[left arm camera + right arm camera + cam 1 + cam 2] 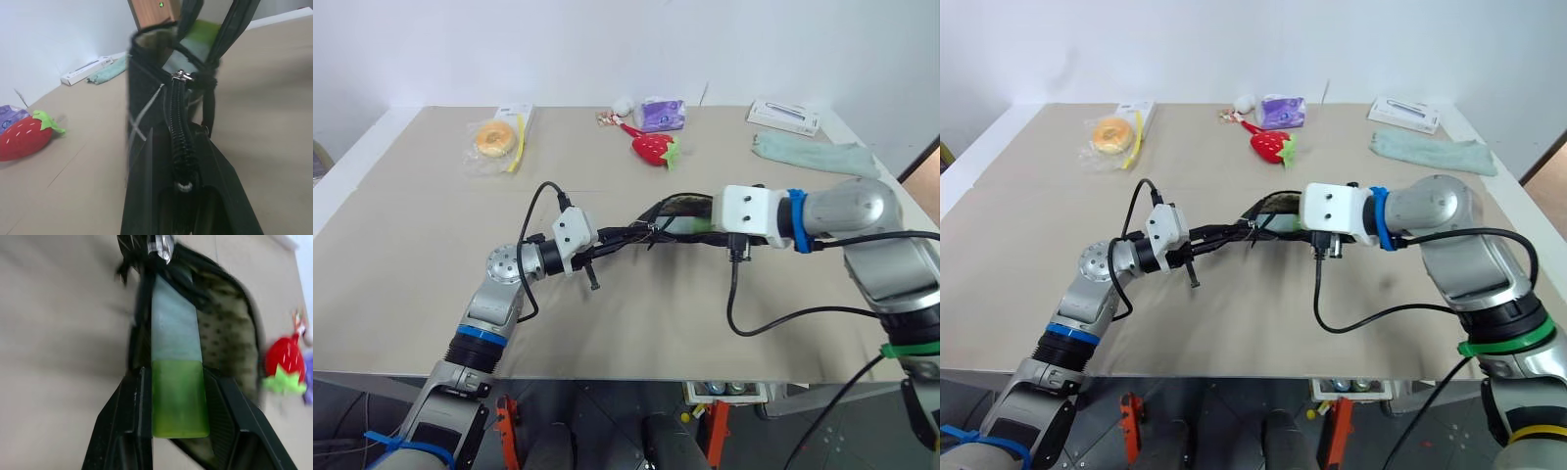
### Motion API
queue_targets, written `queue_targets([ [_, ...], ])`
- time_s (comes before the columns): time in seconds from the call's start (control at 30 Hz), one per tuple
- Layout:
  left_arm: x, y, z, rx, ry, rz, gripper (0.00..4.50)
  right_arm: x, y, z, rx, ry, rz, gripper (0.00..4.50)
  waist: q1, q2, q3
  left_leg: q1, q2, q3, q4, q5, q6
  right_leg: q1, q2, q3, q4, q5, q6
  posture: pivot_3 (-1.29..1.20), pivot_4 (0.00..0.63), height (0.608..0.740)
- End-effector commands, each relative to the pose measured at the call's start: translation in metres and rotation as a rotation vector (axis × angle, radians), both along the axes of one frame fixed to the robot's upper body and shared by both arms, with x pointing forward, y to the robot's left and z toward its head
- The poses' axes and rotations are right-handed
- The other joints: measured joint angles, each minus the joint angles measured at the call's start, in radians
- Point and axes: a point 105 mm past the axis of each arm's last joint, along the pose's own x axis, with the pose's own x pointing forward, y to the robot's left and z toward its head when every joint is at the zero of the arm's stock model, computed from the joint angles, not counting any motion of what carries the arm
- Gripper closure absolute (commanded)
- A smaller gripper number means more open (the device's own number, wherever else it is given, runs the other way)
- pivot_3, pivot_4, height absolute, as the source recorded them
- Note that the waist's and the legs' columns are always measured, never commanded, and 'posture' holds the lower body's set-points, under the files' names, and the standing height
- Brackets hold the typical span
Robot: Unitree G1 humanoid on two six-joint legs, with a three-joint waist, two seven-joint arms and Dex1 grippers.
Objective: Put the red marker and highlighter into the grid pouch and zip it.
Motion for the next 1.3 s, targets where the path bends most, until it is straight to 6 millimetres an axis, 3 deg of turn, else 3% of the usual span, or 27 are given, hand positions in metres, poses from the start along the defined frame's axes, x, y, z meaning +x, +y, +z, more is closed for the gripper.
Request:
queue_targets([
  [0.03,-0.004,-0.004,0.015,-0.027,-0.052,-0.017,4.50,-0.001,0.009,0.008,-0.014,-0.043,0.035,3.42,0.003,0.000,0.000,-0.001,0.000,0.000,0.000,0.000,0.000,0.000,-0.001,0.000,0.000,0.000,0.000,0.00,0.150,0.739],
  [0.1,-0.005,-0.003,0.015,-0.027,-0.051,-0.015,4.50,-0.001,0.009,0.009,-0.002,-0.047,0.035,3.42,0.003,0.000,0.000,-0.001,-0.001,0.000,0.000,0.000,0.000,0.000,-0.001,-0.001,0.000,0.000,0.000,0.00,0.150,0.739],
  [0.13,-0.005,-0.002,0.014,-0.028,-0.050,-0.013,4.50,-0.001,0.009,0.010,0.003,-0.047,0.033,2.38,0.002,0.000,0.000,-0.001,-0.001,0.000,0.000,0.000,0.000,0.000,-0.001,0.000,0.000,0.000,0.000,0.00,0.150,0.739],
  [0.17,-0.005,-0.002,0.014,-0.028,-0.050,-0.012,4.50,-0.001,0.008,0.010,0.006,-0.047,0.032,2.15,0.002,0.000,0.000,-0.001,-0.001,0.000,0.000,0.000,0.000,0.000,-0.001,0.000,0.000,0.000,0.000,0.00,0.150,0.739],
  [0.3,-0.005,-0.001,0.014,-0.030,-0.046,-0.008,4.50,-0.004,0.006,0.015,0.049,-0.028,0.025,0.12,0.001,0.000,0.000,-0.001,-0.001,-0.001,0.000,0.000,0.000,0.000,-0.001,-0.001,0.000,0.000,0.000,0.00,0.150,0.739],
  [0.43,-0.005,-0.001,0.014,-0.038,-0.039,-0.005,4.50,-0.009,0.003,0.029,0.173,0.002,0.011,0.05,0.001,0.000,0.000,-0.001,-0.001,-0.001,0.000,0.000,0.000,0.000,-0.001,-0.001,0.000,0.000,0.000,0.00,0.150,0.739],
  [0.67,-0.005,-0.002,0.014,-0.045,-0.033,-0.008,4.50,-0.024,0.025,0.024,0.230,0.049,0.097,0.05,-0.001,0.000,0.000,0.000,-0.001,-0.001,0.000,0.000,0.000,0.000,-0.001,-0.001,0.000,0.000,0.000,0.00,0.150,0.739],
  [0.87,-0.005,-0.003,0.016,-0.046,-0.034,-0.012,4.50,-0.020,0.038,0.016,0.210,0.048,0.117,0.05,-0.001,0.000,0.000,0.000,-0.001,-0.001,0.001,0.000,0.000,0.000,-0.001,-0.001,0.000,0.000,0.000,0.00,0.150,0.739],
  [0.97,-0.005,-0.003,0.016,-0.044,-0.037,-0.010,4.50,-0.011,0.033,0.006,0.148,0.027,0.092,0.96,0.000,0.000,0.000,0.000,0.000,-0.001,0.000,0.000,0.000,0.000,-0.001,-0.001,0.000,0.000,0.000,0.00,0.150,0.739],
  [1.17,-0.005,-0.001,0.017,-0.042,-0.039,-0.003,4.50,-0.008,0.031,0.008,0.142,0.013,0.092,4.13,0.000,0.000,0.000,0.000,0.000,-0.001,0.000,0.000,0.000,0.000,-0.001,-0.001,0.000,0.000,0.000,0.00,0.150,0.739],
  [1.2,-0.005,-0.001,0.017,-0.042,-0.039,-0.002,4.50,-0.008,0.030,0.008,0.143,0.012,0.092,4.49,0.000,0.000,0.000,0.000,0.000,-0.001,0.000,0.000,0.000,0.000,-0.001,-0.001,0.000,0.000,0.000,0.00,0.150,0.739],
  [1.3,-0.005,-0.001,0.017,-0.041,-0.038,0.000,4.50,-0.009,0.029,0.012,0.160,0.012,0.094,4.49,0.000,0.000,0.000,0.000,0.000,-0.001,0.000,0.000,0.000,0.000,-0.001,-0.001,0.000,0.000,0.000,0.00,0.150,0.739],
])
